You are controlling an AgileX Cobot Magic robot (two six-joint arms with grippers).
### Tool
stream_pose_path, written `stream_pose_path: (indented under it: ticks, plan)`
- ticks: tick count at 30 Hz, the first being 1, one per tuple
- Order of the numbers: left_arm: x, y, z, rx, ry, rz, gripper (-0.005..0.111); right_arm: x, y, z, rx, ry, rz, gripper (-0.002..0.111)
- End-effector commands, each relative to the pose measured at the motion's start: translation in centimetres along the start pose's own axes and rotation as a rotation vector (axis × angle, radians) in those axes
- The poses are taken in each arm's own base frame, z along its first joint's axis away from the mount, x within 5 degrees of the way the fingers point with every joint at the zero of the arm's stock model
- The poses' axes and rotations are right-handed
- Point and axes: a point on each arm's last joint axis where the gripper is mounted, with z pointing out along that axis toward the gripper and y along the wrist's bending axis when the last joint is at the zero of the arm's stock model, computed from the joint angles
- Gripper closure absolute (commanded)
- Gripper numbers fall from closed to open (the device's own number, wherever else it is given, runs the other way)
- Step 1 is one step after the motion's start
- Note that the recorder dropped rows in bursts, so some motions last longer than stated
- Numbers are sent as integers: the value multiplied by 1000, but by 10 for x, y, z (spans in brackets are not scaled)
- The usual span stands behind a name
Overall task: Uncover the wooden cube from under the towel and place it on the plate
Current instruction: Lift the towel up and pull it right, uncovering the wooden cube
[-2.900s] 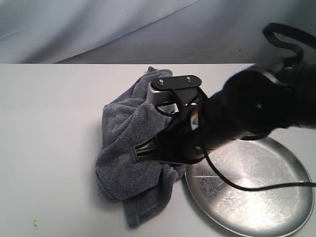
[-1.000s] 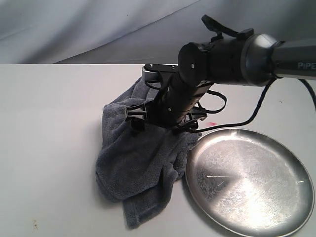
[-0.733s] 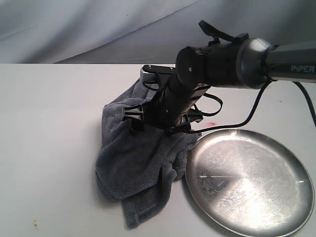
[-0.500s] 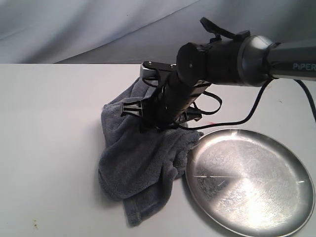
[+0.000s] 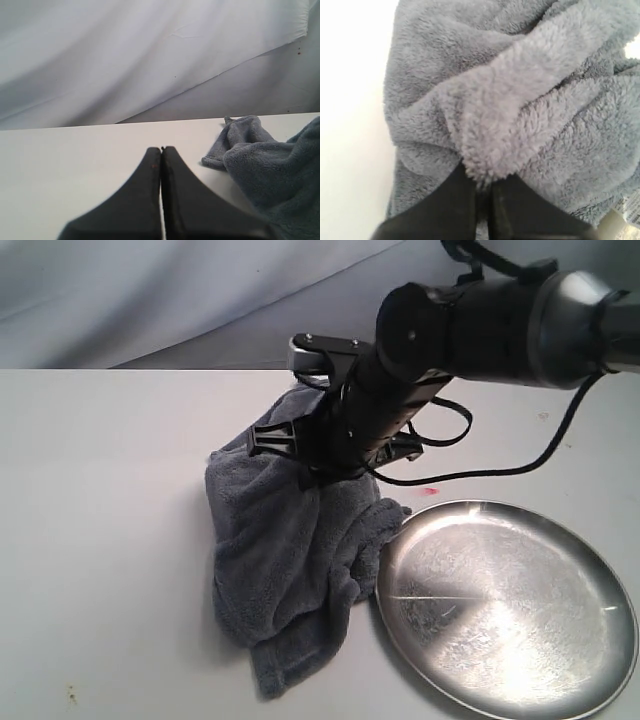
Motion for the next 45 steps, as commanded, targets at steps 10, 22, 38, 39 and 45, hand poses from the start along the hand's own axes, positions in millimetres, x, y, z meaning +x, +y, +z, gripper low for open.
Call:
stream_pose_path:
  ticks: [10,22,38,39,45]
  plan:
    - [1,0,0,5,-2,-4,107,-9,18,-95,-75,-256,-76,108]
    - [1,0,0,5,-2,-4,107,-20,-1,-112,110,-395,-74,108]
    - [1,0,0,5,-2,-4,107,-68,-98,-52,166,-525,135,108]
    - [1,0,0,5,-2,-4,107,-69,-103,-48,171,-523,141,108]
    - [1,0,0,5,-2,-4,107,-76,-112,-17,202,-447,155,108]
